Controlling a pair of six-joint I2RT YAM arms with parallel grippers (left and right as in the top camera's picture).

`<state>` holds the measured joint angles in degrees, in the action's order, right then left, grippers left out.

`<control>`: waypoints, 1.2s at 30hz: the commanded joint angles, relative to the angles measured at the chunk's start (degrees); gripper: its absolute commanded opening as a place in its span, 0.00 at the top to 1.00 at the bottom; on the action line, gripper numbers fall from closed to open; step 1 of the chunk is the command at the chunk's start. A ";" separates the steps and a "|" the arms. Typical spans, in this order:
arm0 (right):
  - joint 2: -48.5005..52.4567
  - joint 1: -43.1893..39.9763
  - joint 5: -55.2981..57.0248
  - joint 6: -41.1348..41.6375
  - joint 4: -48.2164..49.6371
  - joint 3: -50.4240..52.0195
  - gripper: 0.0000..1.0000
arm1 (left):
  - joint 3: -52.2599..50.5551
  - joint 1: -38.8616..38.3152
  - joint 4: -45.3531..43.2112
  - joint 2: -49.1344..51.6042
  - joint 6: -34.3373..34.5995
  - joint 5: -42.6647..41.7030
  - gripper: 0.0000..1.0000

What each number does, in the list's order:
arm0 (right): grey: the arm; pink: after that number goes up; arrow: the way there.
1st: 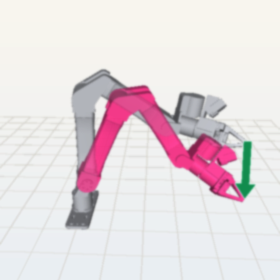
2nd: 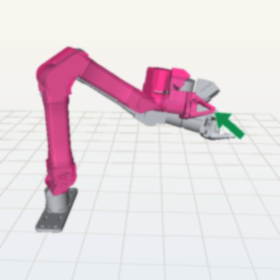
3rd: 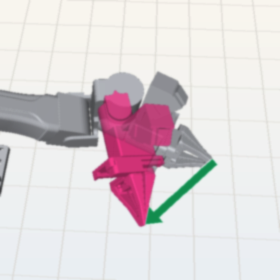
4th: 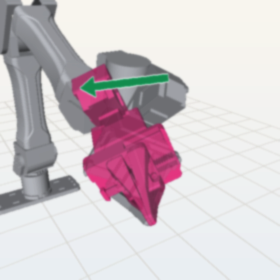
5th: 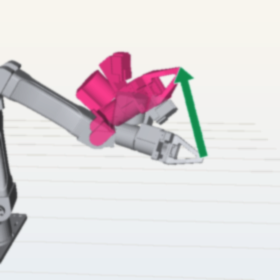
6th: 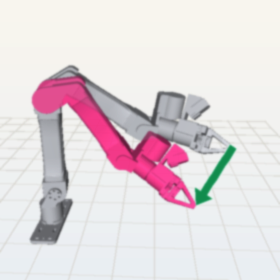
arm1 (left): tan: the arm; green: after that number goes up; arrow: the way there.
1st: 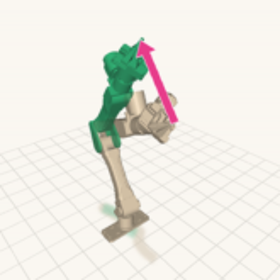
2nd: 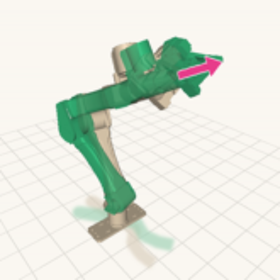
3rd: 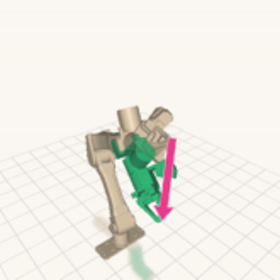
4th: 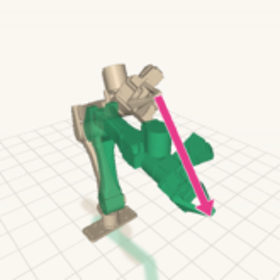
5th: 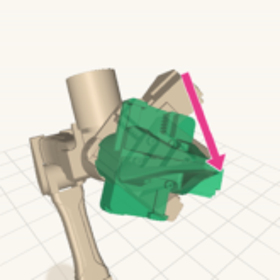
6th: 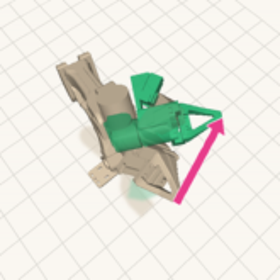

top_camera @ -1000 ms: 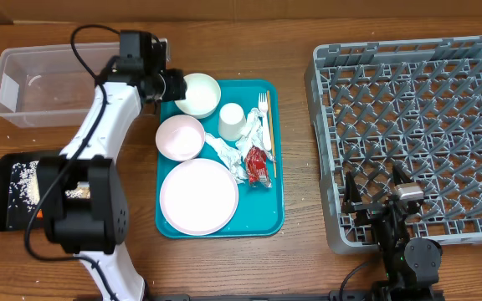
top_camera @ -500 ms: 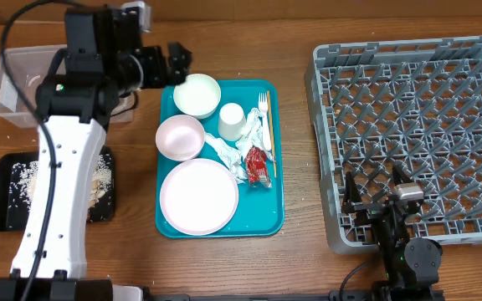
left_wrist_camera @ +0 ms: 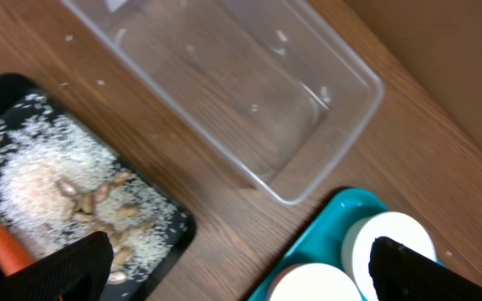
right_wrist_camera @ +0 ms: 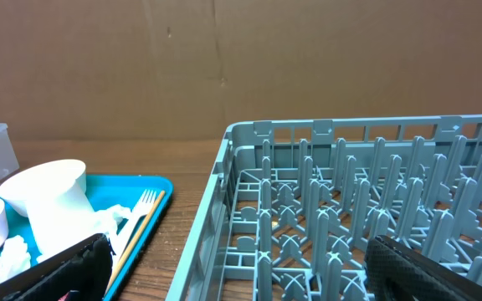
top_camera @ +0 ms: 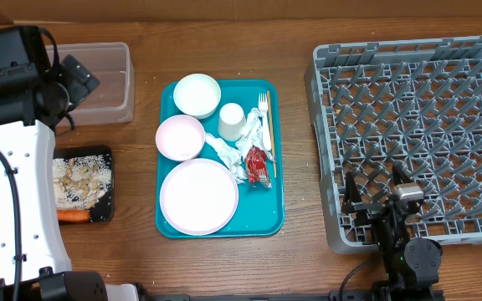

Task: Sort waste into correct bins and load items into the dishwasher rack
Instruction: 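Move the left gripper back to rest beside the black tray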

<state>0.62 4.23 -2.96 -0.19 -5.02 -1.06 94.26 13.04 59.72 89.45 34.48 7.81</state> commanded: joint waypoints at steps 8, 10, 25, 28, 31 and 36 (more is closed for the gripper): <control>-0.46 0.31 -0.35 0.22 2.45 0.59 0.00 | 0.39 1.53 -0.96 -0.63 1.60 3.21 0.00; -0.46 0.31 -4.81 0.22 5.31 0.59 0.00 | 0.39 3.37 -1.79 -0.59 2.78 1.73 0.00; -0.46 0.31 -66.16 0.17 27.87 0.59 0.00 | 0.39 11.32 -0.35 -0.31 4.52 -11.69 0.00; -0.46 0.31 -69.20 0.20 32.54 0.59 0.00 | 0.39 11.32 -0.35 -0.31 4.52 -11.69 0.00; -0.46 0.31 -65.16 2.34 33.68 0.59 0.00 | 0.39 11.32 -0.35 -0.31 4.52 -11.69 0.00; -0.46 0.31 -51.01 14.21 35.65 0.07 0.00 | 0.39 11.32 -0.35 -0.31 4.50 -11.69 0.00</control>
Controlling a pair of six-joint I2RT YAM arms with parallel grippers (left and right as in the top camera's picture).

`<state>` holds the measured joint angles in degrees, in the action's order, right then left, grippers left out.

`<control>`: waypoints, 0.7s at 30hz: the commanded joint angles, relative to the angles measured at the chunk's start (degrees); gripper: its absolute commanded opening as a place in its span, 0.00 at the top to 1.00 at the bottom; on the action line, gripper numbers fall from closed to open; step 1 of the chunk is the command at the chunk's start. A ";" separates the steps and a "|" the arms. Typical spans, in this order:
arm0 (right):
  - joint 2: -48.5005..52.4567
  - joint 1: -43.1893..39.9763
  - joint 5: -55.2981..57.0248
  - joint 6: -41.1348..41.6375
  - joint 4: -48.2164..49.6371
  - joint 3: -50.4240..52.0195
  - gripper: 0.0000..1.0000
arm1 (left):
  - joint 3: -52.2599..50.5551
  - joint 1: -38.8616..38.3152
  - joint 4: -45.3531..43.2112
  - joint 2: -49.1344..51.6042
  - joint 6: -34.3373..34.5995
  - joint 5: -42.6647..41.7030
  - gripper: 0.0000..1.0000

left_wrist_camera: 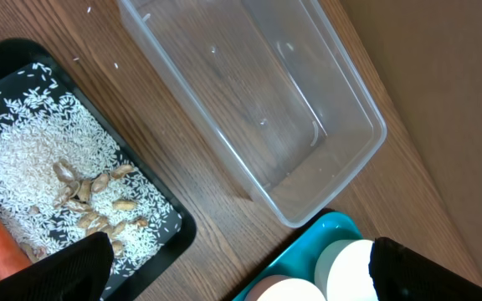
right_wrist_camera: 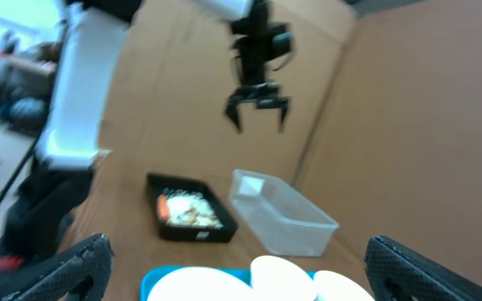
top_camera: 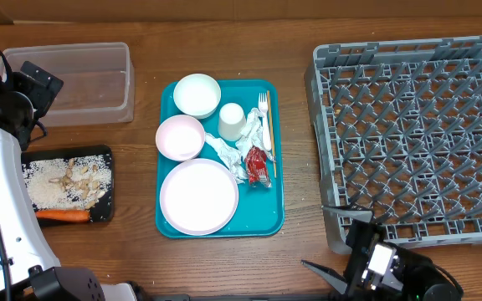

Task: Sort waste into correct bins and load items into the dishwasher rack
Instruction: 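Move the left gripper back to rest beside the black tray, then reach the right gripper to the white cup on the teal tray and grasp it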

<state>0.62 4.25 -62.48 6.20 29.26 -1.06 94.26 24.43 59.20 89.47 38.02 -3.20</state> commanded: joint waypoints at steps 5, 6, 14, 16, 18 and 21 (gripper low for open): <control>0.87 0.28 14.93 7.76 -2.51 -5.62 0.00 | 0.39 -0.07 0.17 -0.33 0.98 -0.68 0.00; 1.77 0.28 16.22 7.65 -4.04 -7.28 0.00 | 0.39 -0.07 0.17 -0.33 0.96 -0.68 0.00; 21.53 0.28 18.73 3.56 -17.22 -27.34 0.00 | 0.39 -0.07 0.17 -0.33 0.98 -0.68 0.00; 29.24 0.31 18.21 3.61 -19.65 -33.77 0.00 | 0.39 -0.07 0.17 -0.33 0.98 -0.68 0.00; 37.27 0.31 17.33 3.61 -23.28 -40.79 0.00 | 0.39 -0.07 0.17 -0.33 0.98 -0.70 0.00; 49.92 1.81 17.46 1.20 -31.50 -52.41 0.00 | 0.39 -0.07 0.17 -0.33 0.98 -0.68 0.00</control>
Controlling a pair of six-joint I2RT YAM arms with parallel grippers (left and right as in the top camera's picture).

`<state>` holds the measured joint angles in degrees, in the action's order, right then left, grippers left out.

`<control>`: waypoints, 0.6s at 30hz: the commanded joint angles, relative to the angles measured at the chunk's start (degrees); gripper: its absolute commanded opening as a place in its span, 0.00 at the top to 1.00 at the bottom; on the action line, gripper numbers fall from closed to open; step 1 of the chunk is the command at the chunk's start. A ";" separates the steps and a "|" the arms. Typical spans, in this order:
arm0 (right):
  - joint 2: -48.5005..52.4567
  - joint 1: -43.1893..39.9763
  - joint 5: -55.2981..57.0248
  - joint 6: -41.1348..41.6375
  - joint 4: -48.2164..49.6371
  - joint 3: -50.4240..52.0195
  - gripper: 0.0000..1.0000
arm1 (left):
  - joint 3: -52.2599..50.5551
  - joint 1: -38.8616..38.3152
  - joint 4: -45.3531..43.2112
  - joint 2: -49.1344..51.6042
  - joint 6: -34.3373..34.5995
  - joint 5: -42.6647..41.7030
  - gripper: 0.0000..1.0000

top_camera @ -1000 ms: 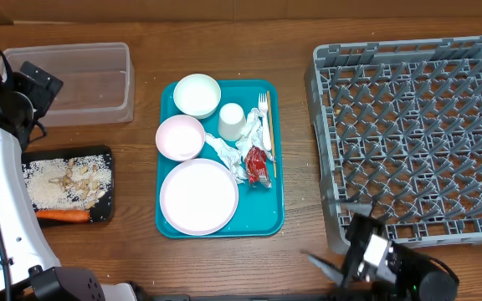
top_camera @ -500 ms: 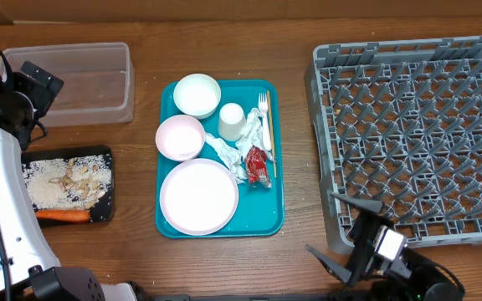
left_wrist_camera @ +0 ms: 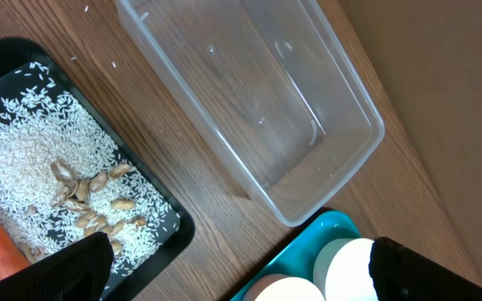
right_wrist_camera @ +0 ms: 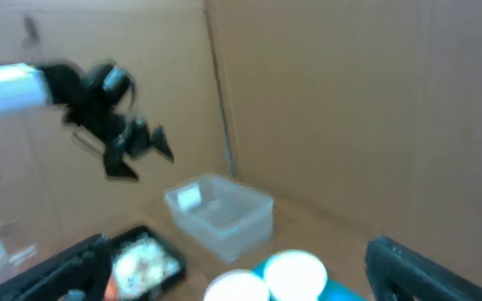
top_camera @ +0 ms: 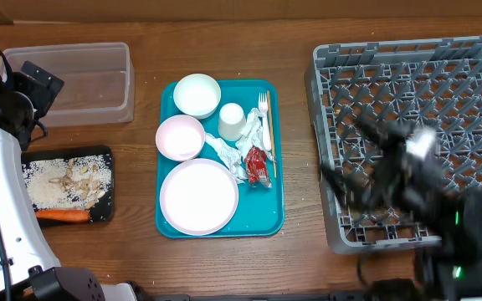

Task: Sort waste into correct bins and load items into the dishwasher rack
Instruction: 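Reach the right gripper to the white cup on the teal tray and grasp it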

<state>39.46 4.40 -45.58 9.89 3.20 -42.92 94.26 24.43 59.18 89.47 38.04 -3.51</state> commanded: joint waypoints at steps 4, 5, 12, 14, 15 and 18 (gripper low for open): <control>25.00 6.29 5.31 -5.46 -16.31 -23.54 0.00 | 0.39 -0.07 0.20 -0.33 0.96 -0.39 0.00; 27.87 7.80 8.22 -5.51 -18.51 -26.10 0.00 | 0.39 -0.07 0.20 -0.33 0.96 -0.37 0.00; 46.27 21.51 30.88 -10.23 -27.32 -37.62 0.00 | 0.39 -0.07 0.17 -0.31 0.96 -0.37 0.00; 49.70 24.02 32.02 -12.52 -26.03 -37.68 0.00 | 0.39 -0.07 0.20 -0.33 0.96 -0.37 0.00; 51.67 25.22 32.02 -12.94 -24.98 -37.68 0.00 | 0.39 -0.07 0.20 -0.33 0.96 -0.37 0.00; 55.98 27.23 32.09 -12.96 -24.17 -37.68 0.00 | 0.39 -0.07 0.20 -0.33 0.96 -0.37 0.00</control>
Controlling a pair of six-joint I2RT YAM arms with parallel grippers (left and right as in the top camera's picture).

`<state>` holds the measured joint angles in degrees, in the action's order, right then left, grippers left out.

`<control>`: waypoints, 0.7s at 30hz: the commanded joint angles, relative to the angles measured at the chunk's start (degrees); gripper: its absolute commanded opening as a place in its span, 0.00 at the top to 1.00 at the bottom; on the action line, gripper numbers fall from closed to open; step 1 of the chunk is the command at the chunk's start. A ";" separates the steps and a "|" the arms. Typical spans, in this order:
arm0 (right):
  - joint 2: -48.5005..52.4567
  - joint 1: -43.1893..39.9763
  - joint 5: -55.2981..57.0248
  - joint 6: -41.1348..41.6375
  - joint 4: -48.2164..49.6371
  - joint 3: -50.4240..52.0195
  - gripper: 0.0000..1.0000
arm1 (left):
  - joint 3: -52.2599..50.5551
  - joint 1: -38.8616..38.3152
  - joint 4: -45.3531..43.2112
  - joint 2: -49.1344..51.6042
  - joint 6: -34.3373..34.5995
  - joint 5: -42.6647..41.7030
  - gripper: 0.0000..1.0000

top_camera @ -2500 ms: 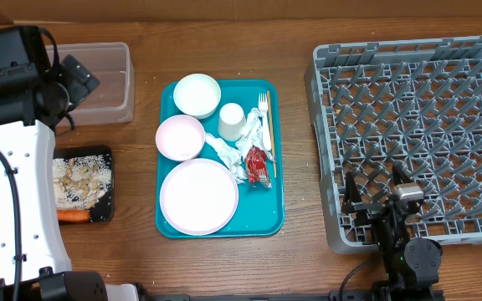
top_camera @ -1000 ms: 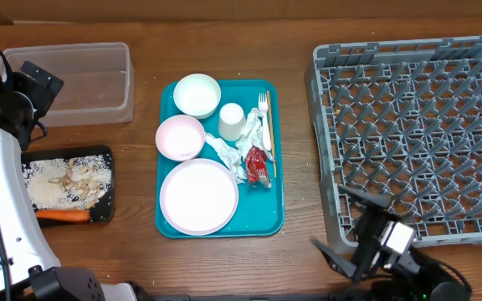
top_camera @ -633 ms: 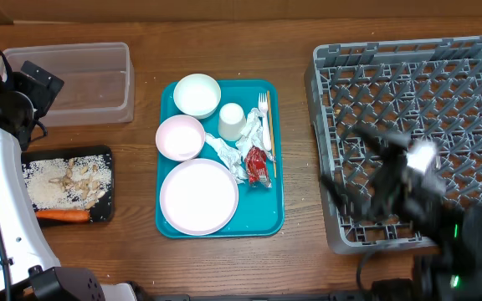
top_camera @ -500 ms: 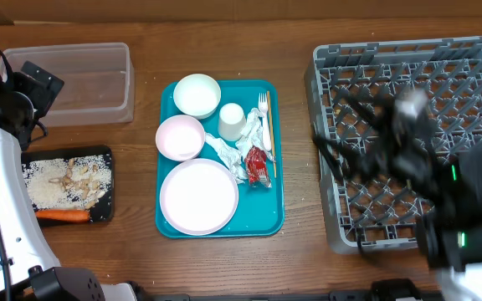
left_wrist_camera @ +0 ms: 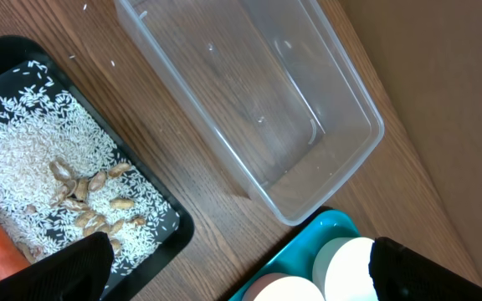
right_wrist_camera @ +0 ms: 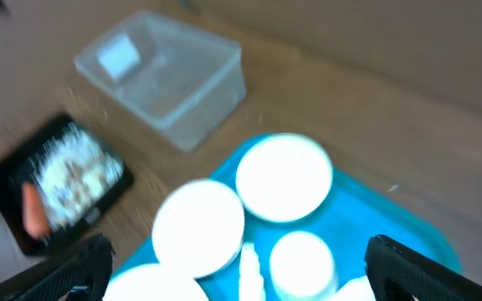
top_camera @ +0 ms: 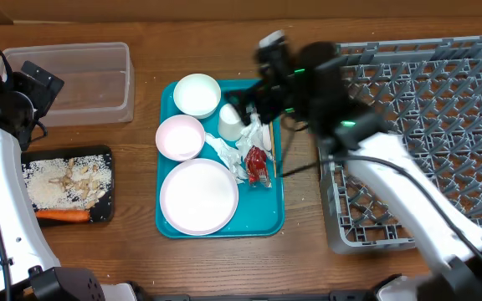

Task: Sort waste into correct bins and load items into the dishwasher rack
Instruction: 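Reach the right gripper to the white cup on the teal tray and grasp it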

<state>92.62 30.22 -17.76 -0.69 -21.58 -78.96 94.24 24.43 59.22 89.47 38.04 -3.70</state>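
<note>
A teal tray (top_camera: 270,219) holds a white bowl (top_camera: 197,94), a pink bowl (top_camera: 180,137), a white plate (top_camera: 199,196), a white cup (top_camera: 231,122), crumpled napkins (top_camera: 228,155), a red wrapper (top_camera: 258,165) and a fork (top_camera: 264,104). My right gripper (top_camera: 256,100) hovers open over the tray's far right part, blurred by motion. In the right wrist view my right gripper (right_wrist_camera: 241,276) is above the white bowl (right_wrist_camera: 284,177), pink bowl (right_wrist_camera: 197,226) and cup (right_wrist_camera: 302,259). My left gripper (top_camera: 36,88) hangs open near the clear bin (top_camera: 86,81), with nothing between its fingers (left_wrist_camera: 65,267).
The grey dishwasher rack (top_camera: 442,109) fills the right side. A black tray (top_camera: 69,186) of rice, peanuts and a carrot (top_camera: 74,215) lies at the left, just in front of the clear bin (left_wrist_camera: 249,100). Cardboard walls stand behind the table.
My right arm was over the rack's front left part and now reaches over the tray's far right part, gripper still open. The left arm and all objects are unchanged.
My right gripper lay low at the table's front by the rack, and my left gripper hung over the clear bin. Then the left gripper stood further left, and the right wrist faced upward. The right arm then showed over the rack, and now over the tray.
</note>
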 commanded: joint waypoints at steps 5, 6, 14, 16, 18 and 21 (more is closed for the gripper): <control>9.64 1.90 5.53 -2.27 3.82 -1.64 0.00 | 0.42 -0.07 0.15 -0.31 0.96 -0.17 0.00; 11.02 1.75 7.06 -1.62 4.09 -1.64 0.00 | 0.42 -0.07 0.15 -0.31 0.96 -0.17 0.00; 17.62 1.92 11.85 3.93 6.95 -1.64 0.00 | 0.42 -0.07 0.15 -0.31 0.96 -0.17 0.00; 18.56 2.03 13.18 4.24 6.80 -1.64 0.00 | 0.42 -0.07 0.15 -0.31 0.96 -0.17 0.00; 19.32 2.01 15.47 5.60 6.51 -1.64 0.00 | 0.42 -0.07 0.15 -0.33 0.96 -0.17 0.00; 20.68 2.01 18.14 6.95 6.08 -1.64 0.00 | 0.42 -0.07 0.13 -0.31 0.96 -0.17 0.00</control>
<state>111.87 32.25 -3.66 4.12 -15.55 -78.98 94.24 24.43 59.22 89.47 38.04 -3.70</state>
